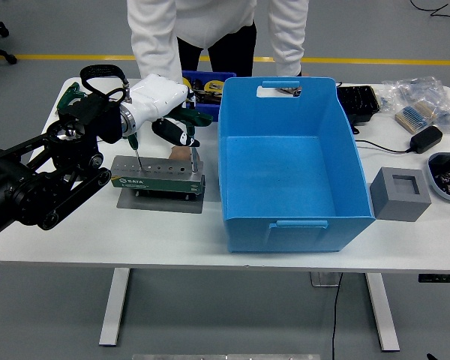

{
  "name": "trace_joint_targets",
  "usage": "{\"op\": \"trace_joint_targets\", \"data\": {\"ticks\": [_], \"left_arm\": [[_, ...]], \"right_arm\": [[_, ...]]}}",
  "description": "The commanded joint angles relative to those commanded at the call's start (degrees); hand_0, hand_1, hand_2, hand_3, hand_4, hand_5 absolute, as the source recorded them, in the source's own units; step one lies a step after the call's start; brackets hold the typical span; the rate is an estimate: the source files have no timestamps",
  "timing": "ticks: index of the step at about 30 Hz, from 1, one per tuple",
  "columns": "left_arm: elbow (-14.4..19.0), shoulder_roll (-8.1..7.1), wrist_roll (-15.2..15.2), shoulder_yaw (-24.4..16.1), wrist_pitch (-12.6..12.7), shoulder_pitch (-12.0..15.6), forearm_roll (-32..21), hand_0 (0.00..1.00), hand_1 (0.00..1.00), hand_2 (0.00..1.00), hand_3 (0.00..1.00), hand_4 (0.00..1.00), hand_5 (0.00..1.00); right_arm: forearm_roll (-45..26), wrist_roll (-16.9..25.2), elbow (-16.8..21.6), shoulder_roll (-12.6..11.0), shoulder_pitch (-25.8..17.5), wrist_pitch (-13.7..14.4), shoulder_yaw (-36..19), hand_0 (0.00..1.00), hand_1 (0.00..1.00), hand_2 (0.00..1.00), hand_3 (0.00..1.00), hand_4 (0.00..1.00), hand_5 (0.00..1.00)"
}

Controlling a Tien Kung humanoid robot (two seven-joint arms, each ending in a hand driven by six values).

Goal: Lift tool from toolbox,place it in box,lift tool from toolbox,place it in box

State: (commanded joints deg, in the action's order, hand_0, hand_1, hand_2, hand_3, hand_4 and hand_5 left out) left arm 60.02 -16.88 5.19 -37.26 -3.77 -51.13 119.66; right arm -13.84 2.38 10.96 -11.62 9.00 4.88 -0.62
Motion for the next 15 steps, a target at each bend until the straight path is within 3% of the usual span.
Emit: {"op": "trace_joint_targets", "data": {"ticks": [10,11,15], "left_arm": [[-2.84,0.38,0.38,2.23,-0.05,-0.94,0.25,0.436,0.292,0.303,0.423,0.998,0.586],[-2.92,0.36,0.41,2.33,-0.08,-0.95,0.20,0.433,0.281,0.282,0.353,0.998,0.589],[-2.93,0.26,0.56,2.63,-0.20,-0.96,-0.13,0.433,0.281,0.282,0.353,0.998,0.589]], "right_arm": [[0.41,-0.06,-0.07,-0.12,-0.01,0.00,-0.27,0.733,0.717,0.784,0.716,0.945,0.827],[0.55,-0.09,-0.07,-0.15,0.01,-0.01,-0.36,0.733,0.716,0.782,0.716,0.945,0.827],[0.72,-0.14,-0.08,-0.19,0.07,0.01,-0.49,0.733,0.716,0.782,0.716,0.945,0.827]]}}
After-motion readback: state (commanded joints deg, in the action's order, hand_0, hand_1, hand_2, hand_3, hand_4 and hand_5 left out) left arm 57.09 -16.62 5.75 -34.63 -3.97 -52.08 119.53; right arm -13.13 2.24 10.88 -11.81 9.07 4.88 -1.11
